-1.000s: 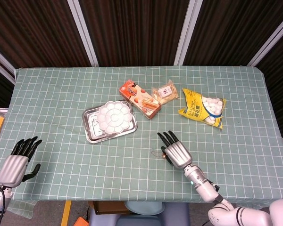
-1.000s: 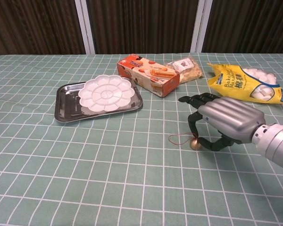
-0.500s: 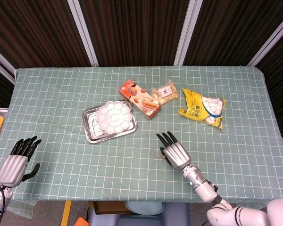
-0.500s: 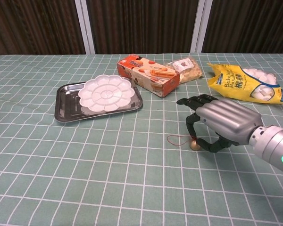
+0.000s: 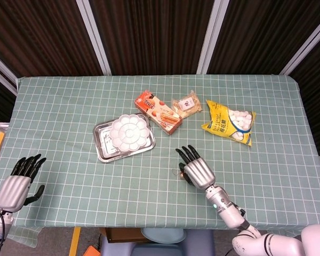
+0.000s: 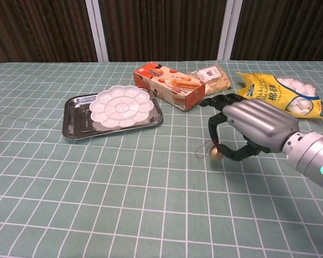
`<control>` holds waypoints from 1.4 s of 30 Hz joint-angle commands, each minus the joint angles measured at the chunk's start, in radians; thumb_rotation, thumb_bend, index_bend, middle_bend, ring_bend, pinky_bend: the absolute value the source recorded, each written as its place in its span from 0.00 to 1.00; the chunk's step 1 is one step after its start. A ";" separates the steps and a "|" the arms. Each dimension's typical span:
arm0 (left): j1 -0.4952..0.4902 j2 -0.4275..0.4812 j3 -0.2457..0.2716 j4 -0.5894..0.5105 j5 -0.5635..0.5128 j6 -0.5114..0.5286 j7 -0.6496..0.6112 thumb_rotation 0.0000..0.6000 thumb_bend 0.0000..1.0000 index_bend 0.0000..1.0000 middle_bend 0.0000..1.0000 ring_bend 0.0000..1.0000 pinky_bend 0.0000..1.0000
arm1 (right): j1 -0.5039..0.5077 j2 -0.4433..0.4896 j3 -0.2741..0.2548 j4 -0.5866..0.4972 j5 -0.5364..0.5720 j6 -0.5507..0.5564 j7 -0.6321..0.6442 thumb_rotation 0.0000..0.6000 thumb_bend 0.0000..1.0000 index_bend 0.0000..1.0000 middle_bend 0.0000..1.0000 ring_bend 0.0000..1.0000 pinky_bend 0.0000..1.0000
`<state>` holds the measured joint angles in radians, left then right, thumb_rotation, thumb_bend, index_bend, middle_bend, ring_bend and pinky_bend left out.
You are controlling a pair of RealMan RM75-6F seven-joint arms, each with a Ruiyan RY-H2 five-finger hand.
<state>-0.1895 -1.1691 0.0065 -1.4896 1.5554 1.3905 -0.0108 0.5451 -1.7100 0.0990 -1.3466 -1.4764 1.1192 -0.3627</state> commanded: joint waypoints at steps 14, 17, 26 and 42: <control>-0.005 -0.009 -0.001 -0.003 0.003 -0.006 0.017 1.00 0.42 0.00 0.00 0.00 0.03 | -0.027 0.064 0.010 -0.042 -0.053 0.101 0.097 1.00 0.54 0.79 0.19 0.00 0.00; -0.006 -0.012 0.000 -0.001 0.003 -0.009 0.019 1.00 0.42 0.00 0.00 0.00 0.03 | -0.042 0.070 -0.001 -0.028 -0.051 0.117 0.091 1.00 0.54 0.79 0.19 0.00 0.00; -0.006 -0.007 -0.004 0.001 -0.006 -0.009 0.009 1.00 0.42 0.00 0.00 0.00 0.03 | -0.027 0.044 -0.003 -0.028 -0.070 0.108 0.092 1.00 0.54 0.79 0.19 0.00 0.00; -0.004 -0.004 -0.003 0.005 -0.010 -0.012 0.007 1.00 0.42 0.00 0.00 0.00 0.03 | -0.021 -0.041 -0.041 0.097 -0.047 0.042 0.087 1.00 0.54 0.79 0.19 0.00 0.00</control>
<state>-0.1935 -1.1732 0.0039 -1.4845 1.5463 1.3799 -0.0047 0.5192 -1.7390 0.0622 -1.2646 -1.5302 1.1743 -0.2750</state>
